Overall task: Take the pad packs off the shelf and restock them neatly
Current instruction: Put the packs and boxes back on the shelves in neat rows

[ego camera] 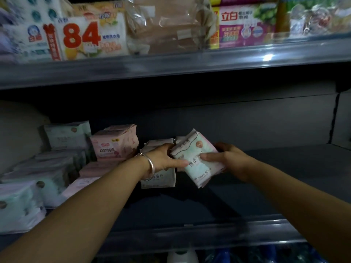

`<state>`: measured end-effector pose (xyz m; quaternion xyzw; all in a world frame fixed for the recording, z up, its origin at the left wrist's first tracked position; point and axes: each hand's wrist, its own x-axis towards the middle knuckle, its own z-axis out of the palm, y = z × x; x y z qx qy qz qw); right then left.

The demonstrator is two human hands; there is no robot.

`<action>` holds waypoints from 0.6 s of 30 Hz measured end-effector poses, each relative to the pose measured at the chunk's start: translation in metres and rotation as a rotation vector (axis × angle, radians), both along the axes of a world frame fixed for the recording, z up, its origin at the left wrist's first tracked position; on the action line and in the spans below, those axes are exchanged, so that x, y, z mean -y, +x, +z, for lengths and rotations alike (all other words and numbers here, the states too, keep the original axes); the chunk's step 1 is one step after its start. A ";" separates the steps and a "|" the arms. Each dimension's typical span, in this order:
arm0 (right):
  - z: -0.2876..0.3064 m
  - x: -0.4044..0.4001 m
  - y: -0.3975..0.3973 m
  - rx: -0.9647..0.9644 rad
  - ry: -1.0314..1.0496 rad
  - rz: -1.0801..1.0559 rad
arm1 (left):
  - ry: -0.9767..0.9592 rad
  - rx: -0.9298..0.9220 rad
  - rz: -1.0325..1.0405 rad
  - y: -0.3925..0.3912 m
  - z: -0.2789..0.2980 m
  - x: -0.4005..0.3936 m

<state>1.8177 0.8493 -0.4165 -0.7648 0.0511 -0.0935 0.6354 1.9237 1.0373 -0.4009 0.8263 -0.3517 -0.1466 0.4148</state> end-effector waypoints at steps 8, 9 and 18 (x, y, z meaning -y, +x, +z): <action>-0.002 -0.012 0.000 0.480 -0.836 -0.160 | -0.322 -0.687 0.110 -0.002 0.017 -0.002; -0.002 -0.014 0.000 0.537 -0.906 -0.147 | -0.323 -0.670 0.139 -0.002 0.017 0.000; 0.007 0.003 -0.007 0.251 -0.013 -0.083 | -0.468 -0.370 0.087 -0.006 0.020 0.002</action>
